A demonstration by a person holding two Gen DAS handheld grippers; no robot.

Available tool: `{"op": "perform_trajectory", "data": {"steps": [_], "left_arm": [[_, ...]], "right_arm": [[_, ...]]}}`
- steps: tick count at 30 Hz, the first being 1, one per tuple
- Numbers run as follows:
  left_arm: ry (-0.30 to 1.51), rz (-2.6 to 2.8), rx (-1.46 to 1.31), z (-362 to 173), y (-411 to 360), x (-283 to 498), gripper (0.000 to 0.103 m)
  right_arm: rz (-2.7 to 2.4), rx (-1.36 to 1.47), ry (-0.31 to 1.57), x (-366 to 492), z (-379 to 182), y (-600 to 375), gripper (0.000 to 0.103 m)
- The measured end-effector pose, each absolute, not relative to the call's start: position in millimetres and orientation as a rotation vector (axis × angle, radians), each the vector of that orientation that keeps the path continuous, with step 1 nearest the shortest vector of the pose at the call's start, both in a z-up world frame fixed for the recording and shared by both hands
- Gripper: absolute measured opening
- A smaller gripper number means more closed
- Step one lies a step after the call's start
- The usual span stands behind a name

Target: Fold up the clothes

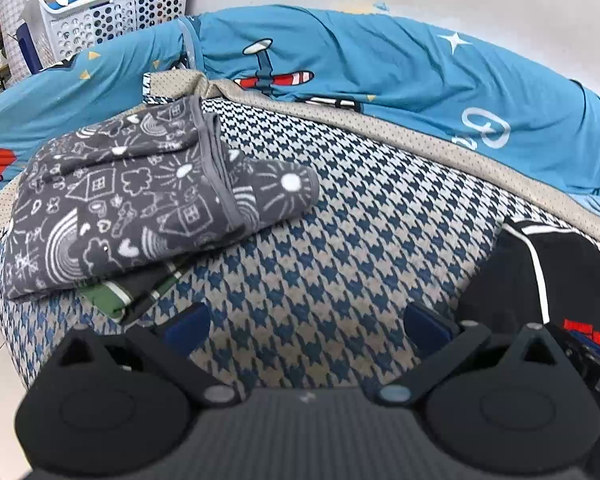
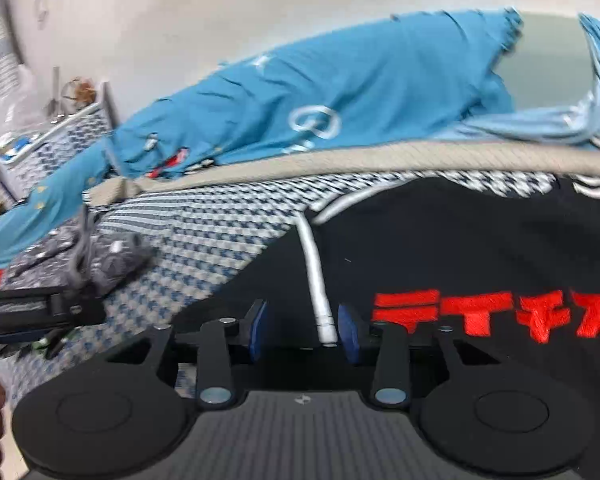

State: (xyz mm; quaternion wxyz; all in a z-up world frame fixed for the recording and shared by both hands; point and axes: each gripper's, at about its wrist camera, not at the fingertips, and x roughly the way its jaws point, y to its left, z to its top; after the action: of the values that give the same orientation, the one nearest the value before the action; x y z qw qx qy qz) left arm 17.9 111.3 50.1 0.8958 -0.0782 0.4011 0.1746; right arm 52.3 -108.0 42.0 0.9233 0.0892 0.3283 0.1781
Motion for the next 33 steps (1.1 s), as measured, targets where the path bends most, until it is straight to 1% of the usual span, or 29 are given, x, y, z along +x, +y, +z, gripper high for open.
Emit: {"op": "perform_trajectory", "data": {"steps": [5,7,8,9,10,11,12,16,22,25,26,33], "left_arm": [[0.858,0.347,-0.150,43,110,19,0.103],[0.867,0.342,-0.146,41,110,19,0.103],[0.872,0.339,-0.144,40,111,19,0.103],[0.878,0.336,-0.143,39,111,18,0.103],[0.883,0.333,-0.142,37,111,18,0.103],[0.887,0.330,-0.141,36,111,18,0.103],[0.891,0.327,-0.139,35,111,17,0.103],[0.905,0.324,-0.135,32,114,16,0.103],[0.917,0.339,-0.146,29,121,16,0.103],[0.928,0.343,-0.155,27,122,17,0.103],[0.929,0.343,-0.153,27,121,17,0.103],[0.924,0.339,-0.134,28,114,18,0.103]], "right_arm": [[0.344,0.187,0.687,60,28,-110,0.044],[0.362,0.186,0.675,61,27,-106,0.042],[0.372,0.176,0.674,62,27,-104,0.036],[0.380,0.169,0.673,63,26,-102,0.024],[0.388,0.166,0.675,64,25,-100,0.019],[0.397,0.169,0.676,65,25,-98,0.012],[0.408,0.178,0.675,67,24,-97,0.011],[0.442,0.219,0.665,75,27,-93,0.010],[0.533,0.321,0.592,84,43,-85,0.009],[0.607,0.380,0.584,87,45,-77,0.014],[0.631,0.396,0.588,87,45,-74,0.017],[0.738,0.394,0.554,75,57,-63,0.025]]}}
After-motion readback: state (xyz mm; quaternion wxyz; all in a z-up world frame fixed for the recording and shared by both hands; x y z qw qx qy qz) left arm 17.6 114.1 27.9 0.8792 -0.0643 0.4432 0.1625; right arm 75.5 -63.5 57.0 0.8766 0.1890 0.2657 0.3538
